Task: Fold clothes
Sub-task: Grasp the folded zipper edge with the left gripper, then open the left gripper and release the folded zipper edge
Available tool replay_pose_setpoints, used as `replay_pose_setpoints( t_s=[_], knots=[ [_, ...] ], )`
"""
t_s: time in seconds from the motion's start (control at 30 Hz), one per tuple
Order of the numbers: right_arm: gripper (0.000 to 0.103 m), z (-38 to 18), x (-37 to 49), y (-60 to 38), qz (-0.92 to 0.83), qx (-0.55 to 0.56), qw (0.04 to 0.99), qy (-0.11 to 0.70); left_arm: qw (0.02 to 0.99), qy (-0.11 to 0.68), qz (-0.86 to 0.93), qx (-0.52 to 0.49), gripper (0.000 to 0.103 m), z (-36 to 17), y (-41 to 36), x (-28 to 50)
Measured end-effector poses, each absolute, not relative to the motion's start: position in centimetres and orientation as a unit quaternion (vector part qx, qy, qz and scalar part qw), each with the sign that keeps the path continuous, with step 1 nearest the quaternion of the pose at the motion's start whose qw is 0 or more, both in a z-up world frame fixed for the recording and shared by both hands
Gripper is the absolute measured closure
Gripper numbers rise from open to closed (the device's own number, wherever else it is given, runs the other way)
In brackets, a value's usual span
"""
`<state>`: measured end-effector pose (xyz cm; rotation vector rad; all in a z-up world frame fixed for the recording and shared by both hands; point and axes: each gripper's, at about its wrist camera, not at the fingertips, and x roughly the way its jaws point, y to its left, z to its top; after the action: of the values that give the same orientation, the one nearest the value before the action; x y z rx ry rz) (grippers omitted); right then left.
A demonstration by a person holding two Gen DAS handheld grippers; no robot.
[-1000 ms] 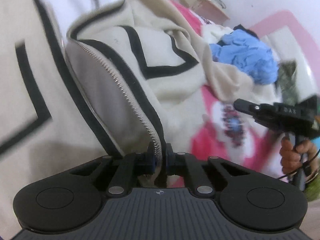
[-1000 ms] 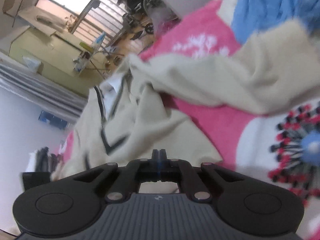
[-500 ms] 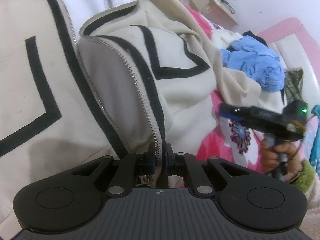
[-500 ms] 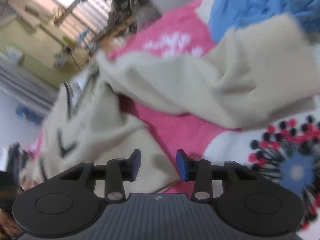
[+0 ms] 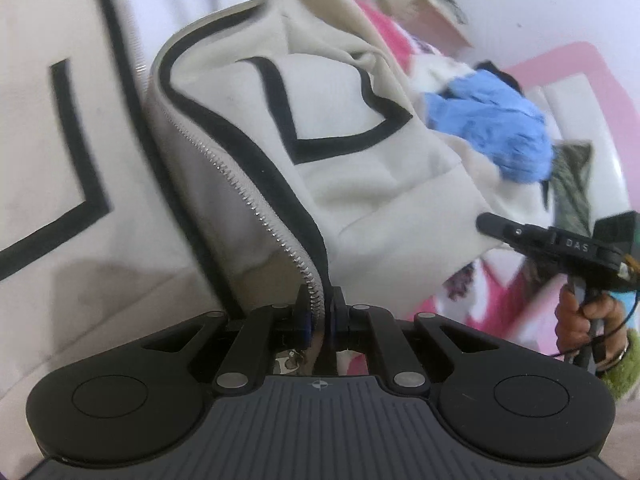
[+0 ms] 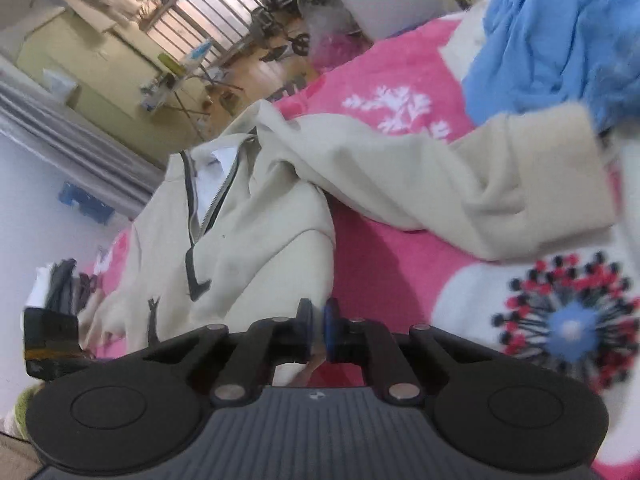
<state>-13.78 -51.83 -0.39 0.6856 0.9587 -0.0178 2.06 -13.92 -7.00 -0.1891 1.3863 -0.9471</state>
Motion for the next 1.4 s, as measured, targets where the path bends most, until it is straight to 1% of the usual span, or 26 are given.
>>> replay_pose_setpoints(
  t_s=[0.07, 0.17, 0.23, 0.3, 0.37, 0.4, 0.43, 0.47, 0.5, 0.53, 0.57, 0.67, 0.77, 0.9, 0.97, 1.1, 1.17, 1.3, 1.37, 1.4],
  knots=[
    [0.096, -1.7, -13.5, -51.9, -0.035, 0.289, 0.824, 0.485, 0.662, 0.617, -0.421, -0.062, 0.097, -7.7, -14.9, 1.8],
    [0.096, -5.6, -12.5, -51.0, -0.057, 0.246, 0.812, 0.526, 0.667, 0.62, -0.412, 0.005, 0.097, -10.1, -17.0, 0.6],
    [0.094, -6.0, -12.5, -50.8, -0.065, 0.224, 0.814, 0.532, 0.671, 0.614, -0.413, 0.042, 0.097, -11.1, -17.9, -0.4],
    [0.093, -6.2, -12.6, -50.6, -0.073, 0.203, 0.816, 0.536, 0.678, 0.6, -0.421, 0.057, 0.095, -10.7, -18.1, -0.7],
    [0.086, -6.4, -12.7, -50.5, -0.081, 0.181, 0.818, 0.54, 0.679, 0.597, -0.424, 0.056, 0.091, -10.5, -17.8, -0.6],
    [0.076, -6.4, -12.7, -50.5, -0.085, 0.171, 0.819, 0.542, 0.679, 0.595, -0.426, 0.056, 0.09, -10.4, -17.6, -0.5],
    [0.067, -6.5, -12.8, -50.4, -0.089, 0.16, 0.819, 0.544, 0.68, 0.594, -0.426, 0.053, 0.085, -10.3, -17.0, -0.4],
    [0.065, -6.6, -12.8, -50.3, -0.093, 0.149, 0.82, 0.545, 0.684, 0.59, -0.427, 0.051, 0.083, -9.9, -16.4, -0.4],
    [0.065, -5.9, -13.1, -50.6, -0.109, 0.138, 0.821, 0.543, 0.687, 0.584, -0.429, 0.05, 0.082, -9.5, -15.8, -0.4],
    [0.065, -4.9, -13.5, -50.9, -0.122, 0.133, 0.824, 0.537, 0.694, 0.576, -0.429, 0.051, 0.077, -8.9, -15.1, -0.3],
    [0.065, -3.7, -13.8, -51.3, -0.129, 0.137, 0.829, 0.526, 0.704, 0.566, -0.426, 0.052, 0.075, -8.3, -14.5, 0.0],
    [0.064, 0.0, -13.2, -51.4, -0.115, 0.164, 0.854, 0.48, 0.745, 0.524, -0.411, 0.034, 0.074, -6.5, -12.4, 0.8],
    [0.062, 3.1, -9.5, -50.0, -0.058, 0.169, 0.883, 0.434, 0.764, 0.51, -0.394, -0.007, 0.074, -5.6, -11.5, 1.8],
    [0.062, 4.7, -0.3, -46.5, 0.044, 0.172, 0.897, 0.405, 0.771, 0.494, -0.402, 0.015, 0.074, -5.8, -13.1, 1.6],
    [0.06, 4.1, 5.0, -44.8, 0.07, 0.164, 0.896, 0.407, 0.772, 0.493, -0.4, 0.036, 0.074, -6.6, -13.9, 1.4],
    [0.06, 1.2, 13.7, -43.2, 0.051, 0.184, 0.879, 0.436, 0.768, 0.506, -0.389, 0.048, 0.074, -8.6, -14.0, 1.4],
    [0.06, -0.4, 17.3, -43.0, 0.036, 0.186, 0.874, 0.448, 0.762, 0.525, -0.378, 0.033, 0.074, -9.4, -13.4, 1.9],
    [0.06, -3.8, 20.9, -43.0, 0.023, 0.21, 0.857, 0.47, 0.749, 0.549, -0.372, -0.016, 0.074, -10.5, -12.2, 3.1],
    [0.065, -5.7, 22.0, -43.1, 0.019, 0.238, 0.839, 0.489, 0.746, 0.549, -0.375, -0.024, 0.074, -10.8, -12.0, 3.4],
    [0.081, -6.1, 21.8, -43.2, 0.024, 0.249, 0.837, 0.486, 0.746, 0.547, -0.378, -0.024, 0.074, -10.9, -11.9, 3.4]
  ],
)
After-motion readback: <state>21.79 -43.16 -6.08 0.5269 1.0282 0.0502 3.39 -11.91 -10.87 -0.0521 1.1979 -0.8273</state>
